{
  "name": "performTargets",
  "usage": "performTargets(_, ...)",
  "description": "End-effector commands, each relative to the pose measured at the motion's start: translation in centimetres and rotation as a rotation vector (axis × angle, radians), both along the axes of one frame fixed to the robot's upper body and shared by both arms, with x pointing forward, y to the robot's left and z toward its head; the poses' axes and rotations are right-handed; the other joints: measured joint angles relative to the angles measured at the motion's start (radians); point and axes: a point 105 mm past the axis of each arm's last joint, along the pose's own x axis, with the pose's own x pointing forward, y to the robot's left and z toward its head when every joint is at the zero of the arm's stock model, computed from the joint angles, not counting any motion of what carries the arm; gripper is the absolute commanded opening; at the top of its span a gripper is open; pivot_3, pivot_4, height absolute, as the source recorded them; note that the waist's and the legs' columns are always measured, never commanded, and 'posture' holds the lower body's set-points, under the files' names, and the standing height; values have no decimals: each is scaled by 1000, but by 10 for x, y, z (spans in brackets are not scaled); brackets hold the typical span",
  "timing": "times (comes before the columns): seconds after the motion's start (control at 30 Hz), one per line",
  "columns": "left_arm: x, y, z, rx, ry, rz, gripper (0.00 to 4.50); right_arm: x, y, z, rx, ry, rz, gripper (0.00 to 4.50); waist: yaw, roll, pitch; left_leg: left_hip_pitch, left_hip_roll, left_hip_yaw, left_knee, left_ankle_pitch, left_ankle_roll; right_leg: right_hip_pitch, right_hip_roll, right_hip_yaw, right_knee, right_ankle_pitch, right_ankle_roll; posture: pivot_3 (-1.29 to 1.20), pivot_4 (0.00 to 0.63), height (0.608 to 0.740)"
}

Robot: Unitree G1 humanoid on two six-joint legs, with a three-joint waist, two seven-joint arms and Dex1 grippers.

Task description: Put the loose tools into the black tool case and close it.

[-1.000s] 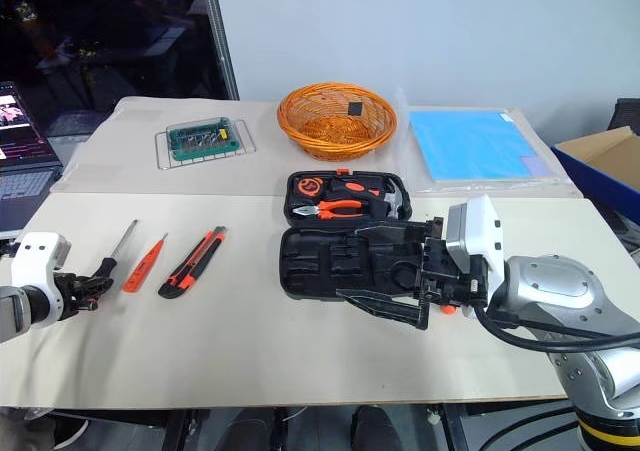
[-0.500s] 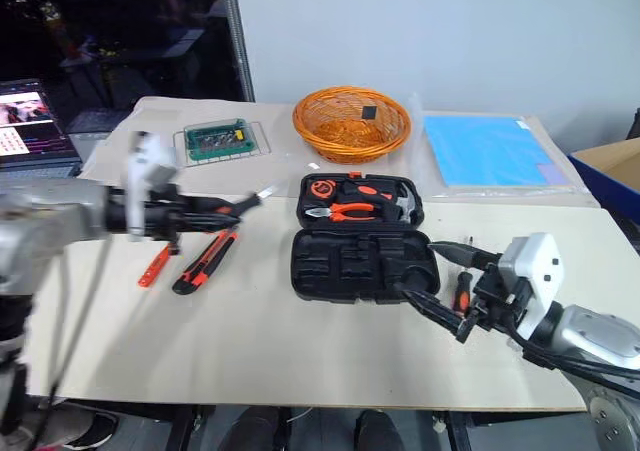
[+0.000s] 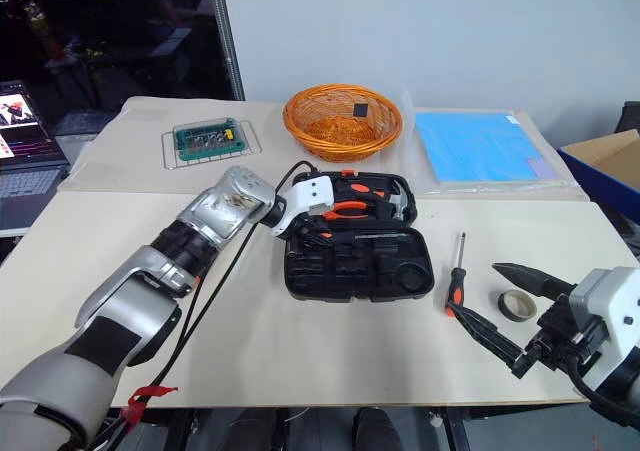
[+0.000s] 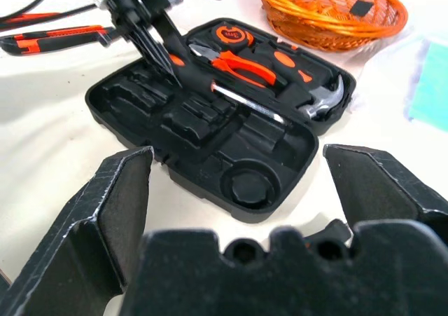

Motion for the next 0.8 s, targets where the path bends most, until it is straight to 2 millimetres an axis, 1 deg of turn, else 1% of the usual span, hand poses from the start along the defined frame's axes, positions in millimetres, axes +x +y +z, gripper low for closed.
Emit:
performTargets(0.03,12,3,2,76,-82,-8,868,-4,8,13,-20,-74,3,4500,1,0,0,0,0,0,0,0,0,0,0,0,0,0,0,0,150,740)
performTargets(0.13,17,9,0,94,-98,8,868,-5,10,14,-20,-77,4,4500,2,0,0,0,0,0,0,0,0,0,0,0,0,0,0,0,150,740)
performTargets(0.27,18,16,-6,127,-94,-5,868,-4,11,14,-19,-80,5,4500,1,0,0,-1,0,0,2,0,0,1,0,0,0,1,1,0,150,740)
performTargets(0.33,18,17,-7,129,-103,-7,1879,-3,11,14,-15,-79,9,4500,0,0,0,-1,0,0,3,0,0,1,0,0,1,0,0,0,150,740)
performTargets(0.37,18,17,-4,111,-97,-9,2030,-3,12,13,-14,-78,12,4500,0,0,0,-1,0,0,4,0,0,1,0,0,1,0,0,0,150,740)
performTargets(0.47,18,15,14,-11,-83,10,3154,-2,14,13,-10,-75,24,4500,1,0,0,-1,1,-1,8,0,0,1,0,-1,3,-1,-2,0,150,740)
performTargets(0.5,17,18,21,-41,-81,4,3495,-2,14,13,-9,-76,25,4500,1,0,0,-2,1,-1,8,0,0,0,0,-1,4,-1,-2,0,150,740)
performTargets(0.53,10,20,32,-113,-57,-14,3829,-2,13,13,-9,-77,26,4500,0,0,0,-2,1,-1,8,0,0,1,0,-1,4,-1,-2,0,150,740)
performTargets(0.6,1,26,47,-209,-48,-34,3829,-1,12,13,-8,-78,26,4500,-6,0,0,-2,1,0,9,0,0,0,-1,0,4,0,-2,0,150,740)
performTargets(0.63,-4,27,50,-257,-44,-35,3829,-1,12,13,-8,-78,26,4500,-7,1,0,-2,2,0,9,0,0,0,-1,0,5,0,-3,0,150,740)
performTargets(0.67,-6,25,52,-331,-21,2,3592,0,12,13,-6,-81,24,4500,-8,1,0,-1,2,0,9,0,0,0,-1,0,6,0,-4,0,150,740)
performTargets(0.7,-9,22,49,-377,-11,22,3281,2,12,13,-3,-83,24,4500,-7,1,0,-1,1,-1,9,0,1,0,-1,0,7,1,-5,0,150,740)
performTargets(0.73,-11,18,46,-412,-21,30,3097,3,13,12,-1,-84,25,4500,-6,1,-1,-1,1,-1,9,0,1,1,-2,0,9,1,-4,0,150,740)
performTargets(0.77,-14,13,44,-449,-40,35,2687,3,14,12,0,-85,27,4500,-1,2,-1,0,1,-1,9,-1,1,1,-2,0,10,1,-4,0,150,740)
performTargets(0.8,-12,8,40,-502,-45,76,2324,4,15,12,2,-85,31,4500,4,1,-1,1,1,-1,9,-1,1,2,-3,0,10,1,-3,0,150,740)
